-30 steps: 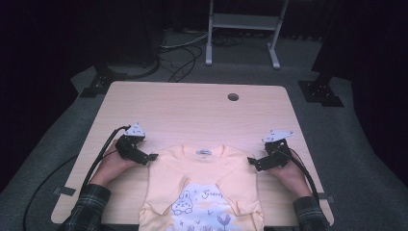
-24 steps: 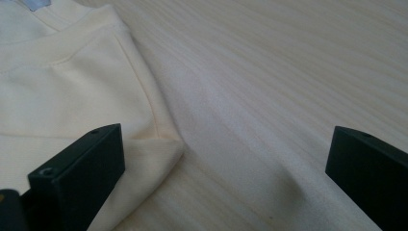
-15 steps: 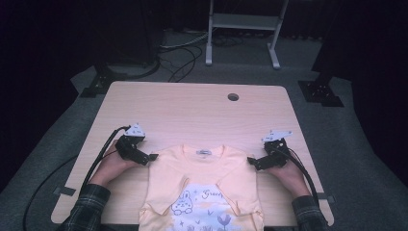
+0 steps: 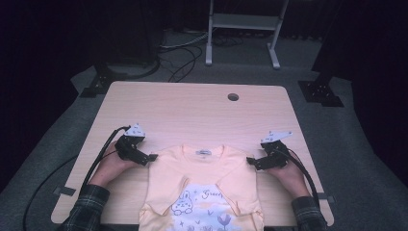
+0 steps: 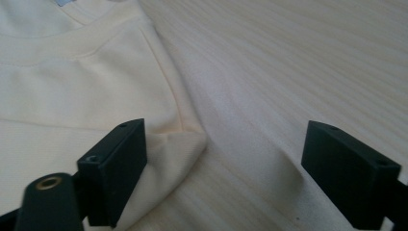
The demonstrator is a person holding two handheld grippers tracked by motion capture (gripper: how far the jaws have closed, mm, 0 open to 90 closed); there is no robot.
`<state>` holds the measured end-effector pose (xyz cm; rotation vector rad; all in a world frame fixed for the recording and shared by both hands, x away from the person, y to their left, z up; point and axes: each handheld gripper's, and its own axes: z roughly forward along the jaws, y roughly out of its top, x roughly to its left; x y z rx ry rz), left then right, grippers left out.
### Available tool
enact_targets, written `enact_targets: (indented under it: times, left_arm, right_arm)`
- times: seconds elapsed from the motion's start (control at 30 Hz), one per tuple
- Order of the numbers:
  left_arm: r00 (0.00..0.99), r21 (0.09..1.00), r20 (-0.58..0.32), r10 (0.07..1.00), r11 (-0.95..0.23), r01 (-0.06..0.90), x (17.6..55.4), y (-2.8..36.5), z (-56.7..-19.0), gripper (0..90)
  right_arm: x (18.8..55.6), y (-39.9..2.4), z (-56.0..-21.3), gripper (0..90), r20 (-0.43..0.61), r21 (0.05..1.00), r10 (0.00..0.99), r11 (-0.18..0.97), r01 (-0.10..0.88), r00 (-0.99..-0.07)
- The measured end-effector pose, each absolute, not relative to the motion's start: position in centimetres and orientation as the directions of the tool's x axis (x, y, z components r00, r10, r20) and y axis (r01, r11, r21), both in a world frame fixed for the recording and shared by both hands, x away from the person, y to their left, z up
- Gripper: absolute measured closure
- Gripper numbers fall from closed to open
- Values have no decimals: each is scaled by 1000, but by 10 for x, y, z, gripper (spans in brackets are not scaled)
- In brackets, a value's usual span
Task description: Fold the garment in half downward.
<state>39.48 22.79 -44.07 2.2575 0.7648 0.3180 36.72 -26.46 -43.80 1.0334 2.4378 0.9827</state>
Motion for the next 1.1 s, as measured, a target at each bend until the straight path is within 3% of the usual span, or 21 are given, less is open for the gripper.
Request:
enact_targets:
  times: [0.43,0.6,0.8,1.1]
  left_arm:
    - [821,701,2,572,-586,406,389,228,-435,179]
    - [833,701,-3,554,-592,396,387,227,-433,280]
    - [845,702,-8,534,-599,385,384,225,-432,411]
    - [853,695,-20,522,-606,387,381,223,-430,534]
  right_arm:
    - [367,-266,-438,301,35,705,703,486,516,-710]
    - [365,-265,-438,326,32,705,699,490,512,-714]
    - [362,-264,-437,419,40,706,686,495,506,-726]
    - [360,-263,-436,524,55,710,669,496,500,-742]
